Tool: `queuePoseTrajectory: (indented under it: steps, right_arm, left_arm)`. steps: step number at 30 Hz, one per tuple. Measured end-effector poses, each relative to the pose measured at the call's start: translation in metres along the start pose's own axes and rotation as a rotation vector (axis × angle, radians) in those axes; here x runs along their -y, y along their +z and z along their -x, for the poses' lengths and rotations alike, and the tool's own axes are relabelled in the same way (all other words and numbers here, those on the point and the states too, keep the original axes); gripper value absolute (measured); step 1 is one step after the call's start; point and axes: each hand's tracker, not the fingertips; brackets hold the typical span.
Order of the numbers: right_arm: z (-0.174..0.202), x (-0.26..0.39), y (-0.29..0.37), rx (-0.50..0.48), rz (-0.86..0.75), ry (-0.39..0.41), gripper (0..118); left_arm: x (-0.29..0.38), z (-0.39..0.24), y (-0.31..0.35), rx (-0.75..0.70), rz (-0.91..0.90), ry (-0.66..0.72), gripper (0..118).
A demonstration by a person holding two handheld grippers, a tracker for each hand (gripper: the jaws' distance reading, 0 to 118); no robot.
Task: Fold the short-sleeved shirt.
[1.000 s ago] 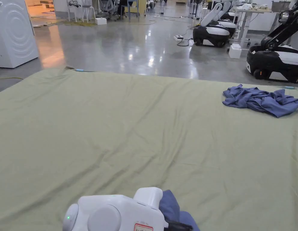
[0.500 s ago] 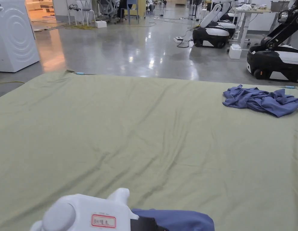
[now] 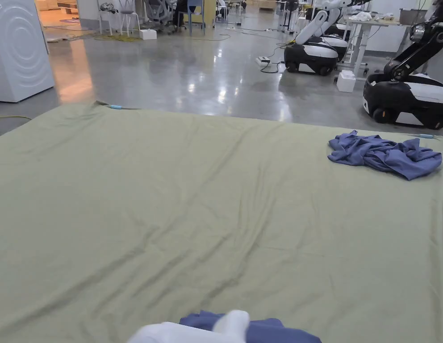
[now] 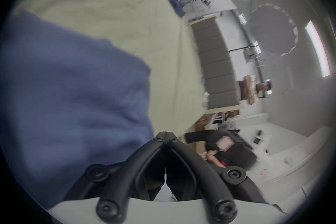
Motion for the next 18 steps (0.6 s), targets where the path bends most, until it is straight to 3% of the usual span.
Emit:
queuePoseTrajectory:
  steps: [3,5,7,9,11,12,13,14,15,18]
  right_arm:
    - [0.010,-0.008,-0.046,-0.169,0.078,-0.060,2]
    - [0.015,-0.008,-0.084,-0.269,0.159,-0.140,2]
    - [0.014,-0.004,-0.123,-0.351,0.253,-0.245,2]
    - [0.010,0.004,-0.150,-0.338,0.303,-0.329,2]
    - [0.003,0.013,-0.166,-0.269,0.354,-0.348,2]
    - [-0.002,0.018,-0.171,-0.248,0.373,-0.364,2]
    - [-0.009,0.022,-0.176,-0.289,0.390,-0.405,2]
    - [-0.015,0.024,-0.178,-0.317,0.391,-0.456,2]
    - [-0.018,0.023,-0.177,-0.327,0.385,-0.473,2]
    - [-0.010,0.020,-0.173,-0.301,0.395,-0.371,2]
  left_arm:
    - [0.000,0.006,0.074,0.003,-0.181,-0.067,1]
    - [0.002,0.018,0.115,-0.069,-0.270,-0.151,1]
    - [0.005,0.031,0.147,-0.174,-0.335,-0.128,1]
    - [0.009,0.046,0.166,-0.195,-0.368,-0.084,1]
    - [0.010,0.057,0.172,-0.175,-0.371,-0.036,5]
    - [0.010,0.062,0.173,-0.168,-0.373,-0.024,18]
    - [0.010,0.068,0.171,-0.152,-0.376,-0.007,41]
    - [0.008,0.071,0.165,-0.151,-0.354,0.005,84]
    - [0.007,0.074,0.160,-0.130,-0.344,0.016,99]
    - [-0.002,0.082,0.141,-0.082,-0.291,0.034,99]
